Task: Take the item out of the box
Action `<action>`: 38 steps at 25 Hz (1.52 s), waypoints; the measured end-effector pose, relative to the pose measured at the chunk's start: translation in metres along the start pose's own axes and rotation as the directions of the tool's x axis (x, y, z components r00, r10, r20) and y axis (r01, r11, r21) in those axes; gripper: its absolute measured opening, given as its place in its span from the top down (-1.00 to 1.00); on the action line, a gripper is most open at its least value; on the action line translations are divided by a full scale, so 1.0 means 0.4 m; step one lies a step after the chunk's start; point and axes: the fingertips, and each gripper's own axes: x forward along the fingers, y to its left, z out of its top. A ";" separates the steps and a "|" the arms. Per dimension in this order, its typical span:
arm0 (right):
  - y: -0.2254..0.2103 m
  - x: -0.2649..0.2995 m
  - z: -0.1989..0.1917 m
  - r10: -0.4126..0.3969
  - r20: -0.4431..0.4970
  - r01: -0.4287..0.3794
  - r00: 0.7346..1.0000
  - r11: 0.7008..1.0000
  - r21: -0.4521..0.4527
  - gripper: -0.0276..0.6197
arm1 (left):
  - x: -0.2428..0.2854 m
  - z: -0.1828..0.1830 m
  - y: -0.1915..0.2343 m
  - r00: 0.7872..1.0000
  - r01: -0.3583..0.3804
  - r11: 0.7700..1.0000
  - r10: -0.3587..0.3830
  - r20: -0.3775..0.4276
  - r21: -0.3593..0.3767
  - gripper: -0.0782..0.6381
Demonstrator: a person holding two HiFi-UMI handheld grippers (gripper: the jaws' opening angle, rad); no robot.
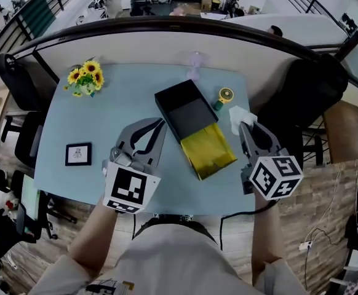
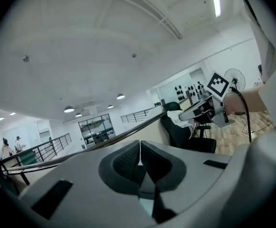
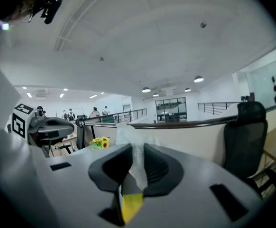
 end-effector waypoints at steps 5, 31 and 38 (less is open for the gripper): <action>0.043 -0.122 0.137 -0.016 0.154 0.024 0.988 0.998 -0.050 0.71 | -0.058 0.106 0.027 0.995 -0.023 1.000 0.023 0.096 -0.008 0.76; 0.182 -0.302 0.189 -0.002 0.244 0.057 0.970 0.974 -0.219 0.70 | -0.190 0.126 0.020 0.991 -0.015 0.995 0.028 0.128 -0.103 0.76; 0.175 -0.295 0.172 0.006 0.225 0.043 0.974 0.976 -0.216 0.70 | -0.185 0.118 0.013 0.992 -0.016 0.994 0.030 0.120 -0.111 0.76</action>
